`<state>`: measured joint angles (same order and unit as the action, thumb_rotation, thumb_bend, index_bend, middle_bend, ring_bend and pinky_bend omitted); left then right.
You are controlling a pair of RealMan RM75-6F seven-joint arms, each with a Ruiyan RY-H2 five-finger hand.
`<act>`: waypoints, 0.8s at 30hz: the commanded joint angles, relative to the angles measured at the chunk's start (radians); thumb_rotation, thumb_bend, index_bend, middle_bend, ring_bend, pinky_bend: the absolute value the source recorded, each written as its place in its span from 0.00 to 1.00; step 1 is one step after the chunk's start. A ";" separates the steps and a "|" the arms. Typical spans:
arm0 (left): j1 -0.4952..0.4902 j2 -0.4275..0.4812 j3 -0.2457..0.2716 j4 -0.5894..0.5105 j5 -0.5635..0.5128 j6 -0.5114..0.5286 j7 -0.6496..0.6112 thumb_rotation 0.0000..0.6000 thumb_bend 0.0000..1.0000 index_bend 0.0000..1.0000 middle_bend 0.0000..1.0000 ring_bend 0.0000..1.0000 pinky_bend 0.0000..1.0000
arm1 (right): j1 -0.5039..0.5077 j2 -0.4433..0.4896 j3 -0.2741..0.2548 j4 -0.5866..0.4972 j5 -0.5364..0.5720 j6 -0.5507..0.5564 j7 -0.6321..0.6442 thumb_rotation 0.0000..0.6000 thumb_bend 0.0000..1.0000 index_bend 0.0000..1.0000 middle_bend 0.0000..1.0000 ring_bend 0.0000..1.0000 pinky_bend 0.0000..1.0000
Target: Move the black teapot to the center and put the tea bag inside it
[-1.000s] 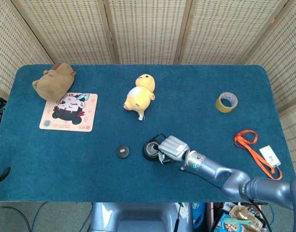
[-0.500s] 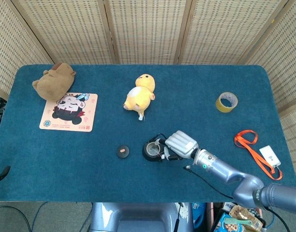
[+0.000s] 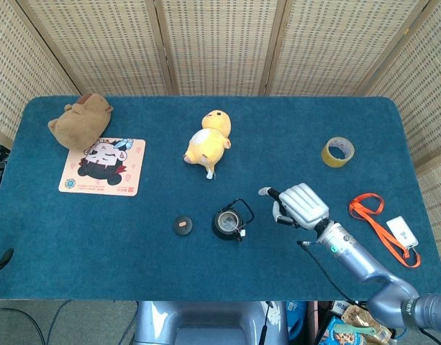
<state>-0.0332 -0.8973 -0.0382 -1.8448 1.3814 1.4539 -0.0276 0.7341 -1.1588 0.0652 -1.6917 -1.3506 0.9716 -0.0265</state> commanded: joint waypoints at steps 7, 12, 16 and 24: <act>0.012 -0.023 -0.007 0.018 -0.007 0.035 0.034 1.00 0.31 0.00 0.00 0.00 0.00 | -0.094 -0.009 0.001 0.017 0.028 0.123 -0.040 0.00 0.87 0.23 0.60 0.58 0.79; 0.023 -0.038 0.003 0.021 0.008 0.047 0.038 1.00 0.31 0.00 0.00 0.00 0.00 | -0.197 -0.031 -0.011 0.042 0.056 0.259 -0.089 0.00 0.83 0.22 0.53 0.51 0.77; 0.029 -0.045 0.011 0.027 0.031 0.056 0.033 1.00 0.32 0.00 0.00 0.00 0.00 | -0.257 -0.058 -0.012 0.059 0.045 0.345 -0.107 0.00 0.81 0.22 0.52 0.49 0.76; 0.029 -0.060 0.041 0.055 0.117 0.060 0.027 1.00 0.31 0.00 0.00 0.00 0.00 | -0.330 -0.054 -0.027 0.043 0.009 0.413 -0.130 0.00 0.81 0.22 0.50 0.47 0.75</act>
<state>-0.0036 -0.9534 -0.0049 -1.7965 1.4857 1.5157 0.0004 0.4118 -1.2139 0.0415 -1.6438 -1.3348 1.3774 -0.1521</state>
